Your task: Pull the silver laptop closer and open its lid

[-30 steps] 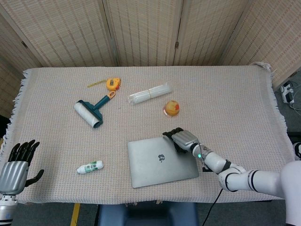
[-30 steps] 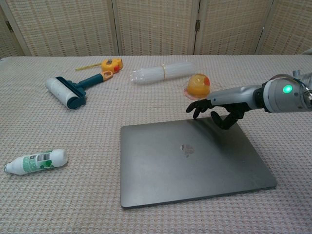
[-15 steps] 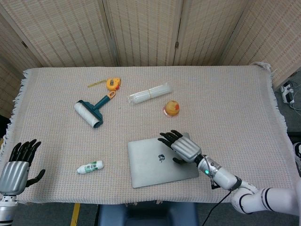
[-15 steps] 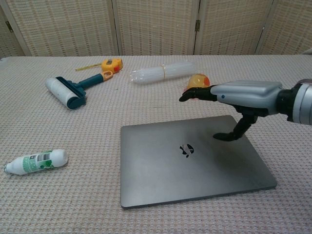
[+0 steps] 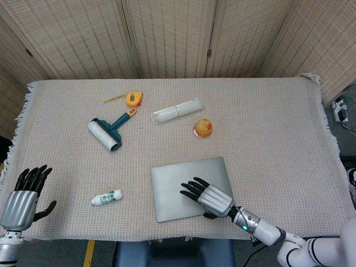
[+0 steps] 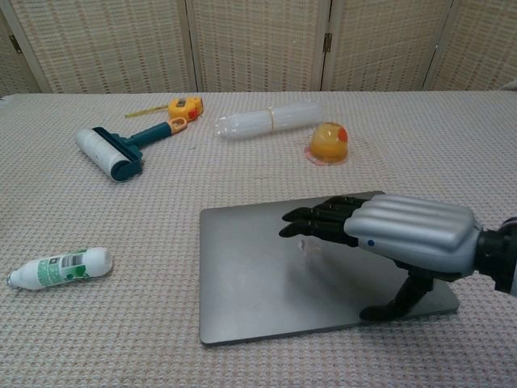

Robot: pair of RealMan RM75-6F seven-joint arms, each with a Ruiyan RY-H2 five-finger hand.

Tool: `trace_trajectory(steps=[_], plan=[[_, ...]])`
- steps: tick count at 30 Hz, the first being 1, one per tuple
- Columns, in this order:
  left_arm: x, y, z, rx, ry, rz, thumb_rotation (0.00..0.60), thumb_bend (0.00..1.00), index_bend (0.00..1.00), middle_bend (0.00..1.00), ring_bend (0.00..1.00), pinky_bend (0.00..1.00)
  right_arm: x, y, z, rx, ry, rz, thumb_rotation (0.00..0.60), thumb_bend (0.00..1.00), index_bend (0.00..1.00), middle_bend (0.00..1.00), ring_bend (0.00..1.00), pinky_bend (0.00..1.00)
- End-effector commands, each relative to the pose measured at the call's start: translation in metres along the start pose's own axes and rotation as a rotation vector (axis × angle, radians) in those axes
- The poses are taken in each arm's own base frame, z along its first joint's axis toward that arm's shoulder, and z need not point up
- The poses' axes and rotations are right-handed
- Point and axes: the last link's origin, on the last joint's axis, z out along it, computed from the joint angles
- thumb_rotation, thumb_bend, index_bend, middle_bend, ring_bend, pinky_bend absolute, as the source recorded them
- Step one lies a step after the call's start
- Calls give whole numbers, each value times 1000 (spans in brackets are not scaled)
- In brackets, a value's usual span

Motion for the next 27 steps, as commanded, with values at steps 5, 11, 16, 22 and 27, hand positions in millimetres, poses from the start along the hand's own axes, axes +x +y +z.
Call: trace_trajectory(steps=[5,11,16,22,27], plan=[[-1,-3,-2,10,0,-7,600,317,116,99,97,0,-5,-5,4,19,-19,-10,600,258,0,0,0,0],[-3,-3,-2,7,-4,-11,600,318,115,99,97,0,-8,-7,12,20,-31,-26,600,258,0,0,0,0],[-4,-5,-3,13,-6,-14,600,317,114,99,97,0,-10,-9,18,20,-48,-31,600,258,0,0,0,0],[-6,-7,-4,18,-12,-16,600,318,113,99,97,0,-10,-10,24,18,-55,-38,600,258,0,0,0,0],[-7,-9,-4,20,-11,-19,600,318,113,99,97,0,-9,-11,28,18,-55,-46,600,258,0,0,0,0]])
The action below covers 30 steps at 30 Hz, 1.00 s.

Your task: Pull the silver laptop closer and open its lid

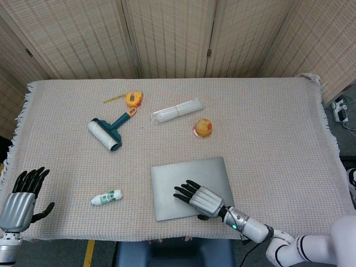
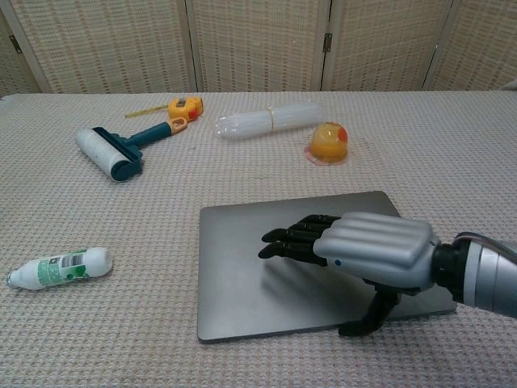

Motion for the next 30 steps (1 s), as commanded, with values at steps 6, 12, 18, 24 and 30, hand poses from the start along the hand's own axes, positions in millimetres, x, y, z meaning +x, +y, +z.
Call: trace_trajectory(steps=[6,12,18,24,30], plan=[[-2,-2,0,3,-2,-5,600,317,112,99,97,0,0,-2,4,0,-5,-10,600,361,0,0,0,0],[-3,-3,0,-1,-3,-6,600,318,112,99,97,0,3,-2,6,-2,7,-25,600,510,0,0,0,0],[-9,0,4,-28,-8,-11,600,318,115,99,97,0,6,-6,10,-2,26,-76,600,582,0,0,0,0],[-22,4,8,-63,-50,-38,600,318,138,109,116,0,12,-14,14,-18,82,-197,600,618,0,0,0,0],[-35,8,3,-102,-112,-83,600,319,202,176,162,19,20,-19,19,-59,123,-266,600,620,0,0,0,0]])
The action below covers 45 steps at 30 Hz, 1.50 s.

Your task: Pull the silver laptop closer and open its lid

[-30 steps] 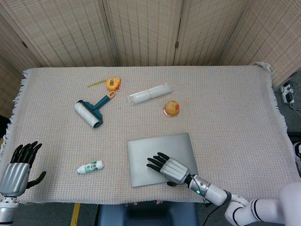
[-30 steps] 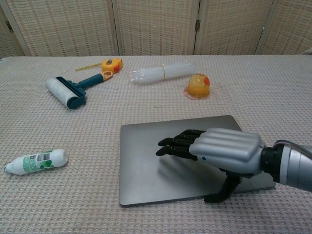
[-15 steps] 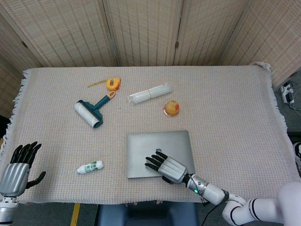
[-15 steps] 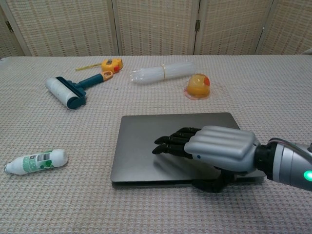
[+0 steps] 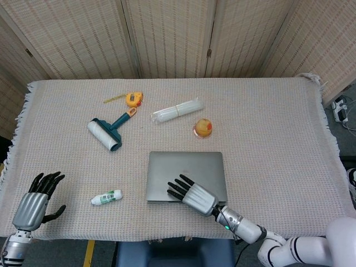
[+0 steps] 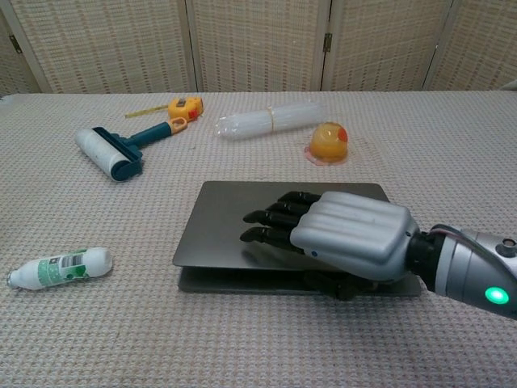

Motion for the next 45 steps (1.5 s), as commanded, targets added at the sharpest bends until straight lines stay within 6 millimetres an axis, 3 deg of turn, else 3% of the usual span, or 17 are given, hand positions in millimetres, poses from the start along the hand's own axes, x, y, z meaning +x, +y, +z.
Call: trace_trajectory(steps=[1,9,18,29,45], plan=[[-8,3,-2,-26,-36,-27,600,319,226,196,179,35,8,-4,5,-34,31,-20,600,620,0,0,0,0],[-29,17,-4,-153,-103,-78,600,343,342,288,278,105,12,-7,11,-60,45,-55,600,620,0,0,0,0],[-50,49,16,-336,-212,-48,600,379,201,219,183,11,13,-8,15,-83,56,-71,600,619,0,0,0,0],[-67,97,53,-481,-334,10,600,617,47,80,55,0,17,-7,17,-108,78,-90,600,619,0,0,0,0],[-85,138,89,-519,-384,58,600,645,4,20,2,0,21,-6,20,-128,94,-113,600,620,0,0,0,0]])
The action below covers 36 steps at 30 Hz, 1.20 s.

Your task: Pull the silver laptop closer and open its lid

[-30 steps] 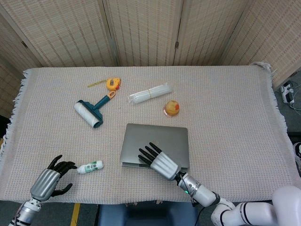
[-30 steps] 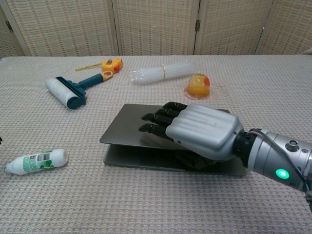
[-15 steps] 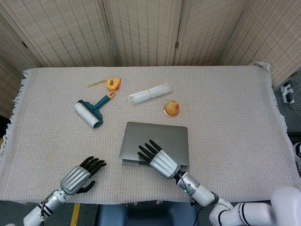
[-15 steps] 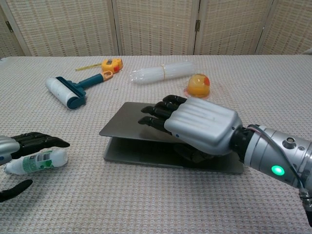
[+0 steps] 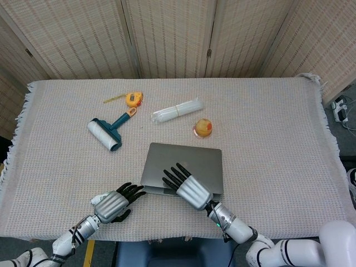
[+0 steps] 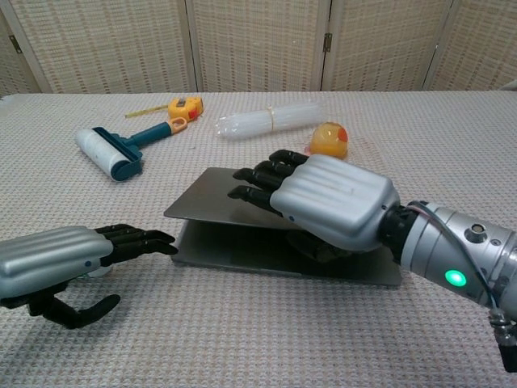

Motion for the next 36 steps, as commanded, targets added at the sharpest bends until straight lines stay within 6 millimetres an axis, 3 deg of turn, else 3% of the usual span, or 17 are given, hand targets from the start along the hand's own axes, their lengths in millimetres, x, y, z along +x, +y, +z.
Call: trace_trajectory(steps=[1,21,36], plan=[[1,3,9,0,-1,2,600,645,1,13,0,0,0,0,1,-2,1,-1,600,619,0,0,0,0],[1,25,48,-22,-25,47,600,646,2,5,0,0,-2,1,3,-16,-1,-9,600,619,0,0,0,0],[0,27,49,0,-53,76,600,646,32,9,0,0,-10,2,8,-22,-16,-17,600,620,0,0,0,0]])
